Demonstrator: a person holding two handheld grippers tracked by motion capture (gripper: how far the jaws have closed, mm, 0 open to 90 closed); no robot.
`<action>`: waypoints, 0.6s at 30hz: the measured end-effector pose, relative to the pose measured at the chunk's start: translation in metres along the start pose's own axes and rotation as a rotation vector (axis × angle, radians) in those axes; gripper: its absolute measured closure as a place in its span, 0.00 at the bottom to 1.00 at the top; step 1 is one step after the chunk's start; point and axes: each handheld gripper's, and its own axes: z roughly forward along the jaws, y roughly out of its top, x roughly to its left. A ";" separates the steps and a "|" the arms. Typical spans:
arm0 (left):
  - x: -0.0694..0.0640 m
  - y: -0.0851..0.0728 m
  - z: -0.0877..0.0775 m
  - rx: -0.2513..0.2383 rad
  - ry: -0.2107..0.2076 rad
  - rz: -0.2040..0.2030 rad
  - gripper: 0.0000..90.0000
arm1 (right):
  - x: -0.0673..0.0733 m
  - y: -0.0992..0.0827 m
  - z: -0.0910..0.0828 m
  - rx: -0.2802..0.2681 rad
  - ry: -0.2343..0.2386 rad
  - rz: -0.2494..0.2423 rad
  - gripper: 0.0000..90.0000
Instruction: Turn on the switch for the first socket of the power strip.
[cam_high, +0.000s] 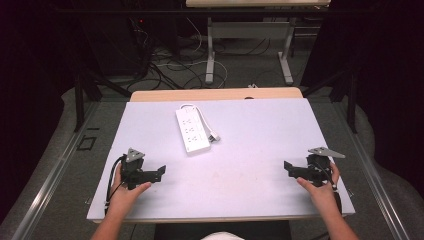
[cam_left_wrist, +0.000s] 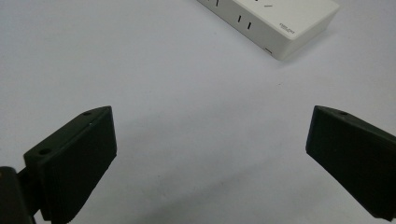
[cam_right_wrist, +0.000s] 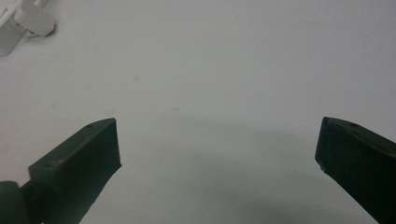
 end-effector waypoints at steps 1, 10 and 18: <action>0.000 0.000 0.000 0.010 -0.004 0.009 0.02 | 0.000 0.000 0.000 0.003 0.010 -0.009 0.04; -0.003 0.000 0.004 0.001 0.007 -0.002 0.02 | 0.009 -0.001 0.004 0.004 0.008 -0.086 0.05; -0.004 0.004 0.003 -0.030 -0.004 -0.066 0.02 | 0.010 -0.003 0.008 0.005 -0.016 -0.083 0.03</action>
